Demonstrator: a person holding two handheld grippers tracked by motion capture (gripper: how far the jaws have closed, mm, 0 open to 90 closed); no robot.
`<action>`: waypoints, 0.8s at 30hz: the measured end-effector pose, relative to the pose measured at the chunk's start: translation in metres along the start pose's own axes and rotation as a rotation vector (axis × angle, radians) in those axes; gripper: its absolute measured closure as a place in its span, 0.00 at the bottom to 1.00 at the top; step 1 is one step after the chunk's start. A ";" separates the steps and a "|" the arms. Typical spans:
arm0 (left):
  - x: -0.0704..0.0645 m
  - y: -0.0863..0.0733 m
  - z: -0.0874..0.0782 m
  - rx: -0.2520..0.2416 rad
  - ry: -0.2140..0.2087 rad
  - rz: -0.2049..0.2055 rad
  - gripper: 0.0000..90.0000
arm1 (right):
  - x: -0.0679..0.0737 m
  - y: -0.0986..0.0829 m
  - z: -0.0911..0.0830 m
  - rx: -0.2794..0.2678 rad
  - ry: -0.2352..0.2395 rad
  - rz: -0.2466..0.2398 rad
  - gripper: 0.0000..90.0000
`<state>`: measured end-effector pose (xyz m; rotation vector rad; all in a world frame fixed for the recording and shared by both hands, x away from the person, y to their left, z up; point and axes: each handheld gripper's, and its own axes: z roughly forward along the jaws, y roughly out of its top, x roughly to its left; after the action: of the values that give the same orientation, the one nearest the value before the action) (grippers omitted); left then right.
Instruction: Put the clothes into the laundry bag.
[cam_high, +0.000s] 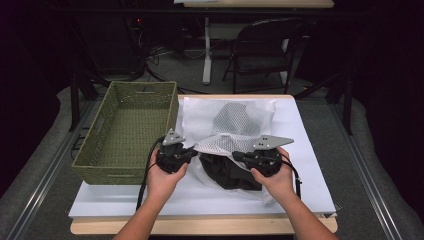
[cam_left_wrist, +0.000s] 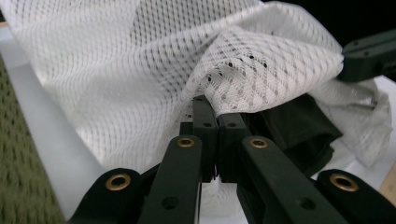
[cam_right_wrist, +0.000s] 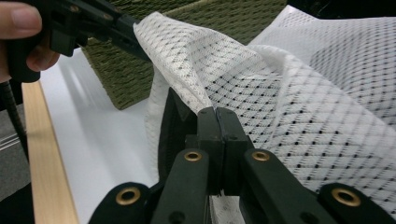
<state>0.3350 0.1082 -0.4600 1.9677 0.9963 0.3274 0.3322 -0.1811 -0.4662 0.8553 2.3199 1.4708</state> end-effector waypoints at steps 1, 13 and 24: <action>-0.002 -0.003 -0.002 0.006 -0.005 0.003 0.99 | 0.002 0.000 0.001 0.000 0.003 -0.005 1.00; -0.003 -0.020 -0.018 0.035 0.043 0.008 0.96 | 0.020 -0.002 0.009 0.013 0.045 -0.045 1.00; -0.008 -0.044 0.001 0.087 0.074 0.002 0.73 | 0.012 -0.002 0.009 0.007 0.015 -0.034 1.00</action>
<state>0.3076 0.1148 -0.4952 2.0475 1.0714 0.3661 0.3269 -0.1681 -0.4715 0.8053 2.3394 1.4607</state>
